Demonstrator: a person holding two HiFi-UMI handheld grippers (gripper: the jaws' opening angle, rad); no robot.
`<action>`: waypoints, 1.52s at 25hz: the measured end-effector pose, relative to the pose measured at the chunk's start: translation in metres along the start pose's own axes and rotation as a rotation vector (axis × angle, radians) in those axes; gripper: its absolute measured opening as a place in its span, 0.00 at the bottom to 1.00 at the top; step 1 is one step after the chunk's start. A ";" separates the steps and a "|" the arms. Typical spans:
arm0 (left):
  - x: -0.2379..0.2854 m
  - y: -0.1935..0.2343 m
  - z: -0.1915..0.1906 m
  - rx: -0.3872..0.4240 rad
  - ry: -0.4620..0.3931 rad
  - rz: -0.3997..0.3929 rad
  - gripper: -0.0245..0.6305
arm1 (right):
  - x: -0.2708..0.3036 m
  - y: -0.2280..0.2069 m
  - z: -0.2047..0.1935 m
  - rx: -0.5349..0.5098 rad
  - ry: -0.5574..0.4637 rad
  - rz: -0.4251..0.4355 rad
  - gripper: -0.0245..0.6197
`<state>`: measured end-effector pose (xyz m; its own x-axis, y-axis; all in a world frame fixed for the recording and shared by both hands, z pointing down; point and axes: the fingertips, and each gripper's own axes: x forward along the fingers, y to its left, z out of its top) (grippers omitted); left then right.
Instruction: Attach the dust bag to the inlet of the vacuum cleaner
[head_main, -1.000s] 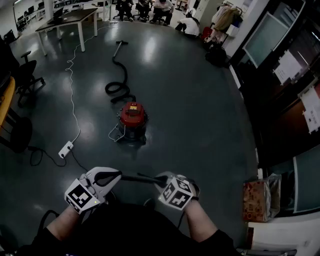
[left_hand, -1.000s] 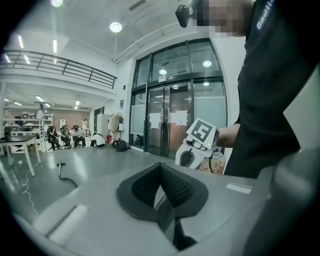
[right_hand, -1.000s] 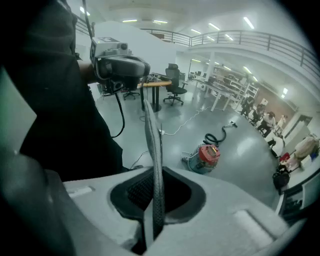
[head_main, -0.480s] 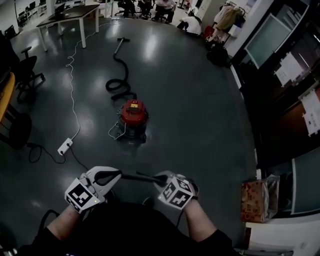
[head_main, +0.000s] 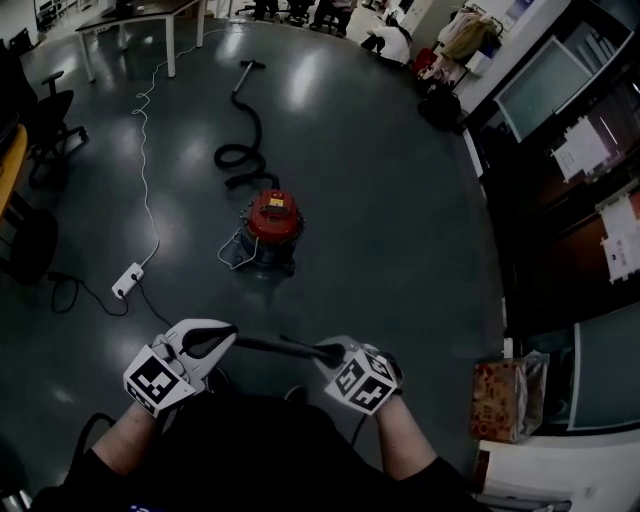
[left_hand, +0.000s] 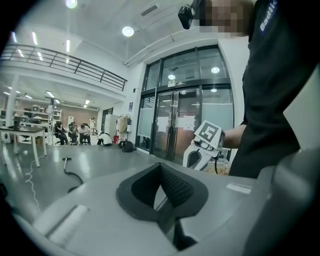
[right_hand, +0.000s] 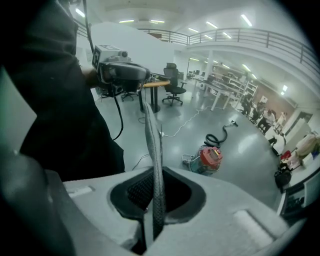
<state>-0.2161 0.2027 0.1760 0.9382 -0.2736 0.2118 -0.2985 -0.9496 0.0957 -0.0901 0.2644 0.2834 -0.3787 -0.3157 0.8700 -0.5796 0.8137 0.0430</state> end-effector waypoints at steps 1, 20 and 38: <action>-0.005 0.008 0.001 -0.003 -0.003 0.003 0.04 | 0.003 0.000 0.005 0.005 0.006 -0.004 0.08; 0.051 0.131 -0.007 -0.043 0.047 0.176 0.04 | 0.066 -0.107 0.025 -0.022 -0.019 0.083 0.08; 0.197 0.242 -0.016 -0.079 0.091 0.519 0.04 | 0.124 -0.243 -0.041 -0.115 -0.054 0.207 0.08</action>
<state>-0.1061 -0.0790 0.2570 0.6460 -0.6865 0.3338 -0.7348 -0.6777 0.0282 0.0330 0.0478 0.4008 -0.5209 -0.1593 0.8386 -0.4004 0.9133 -0.0752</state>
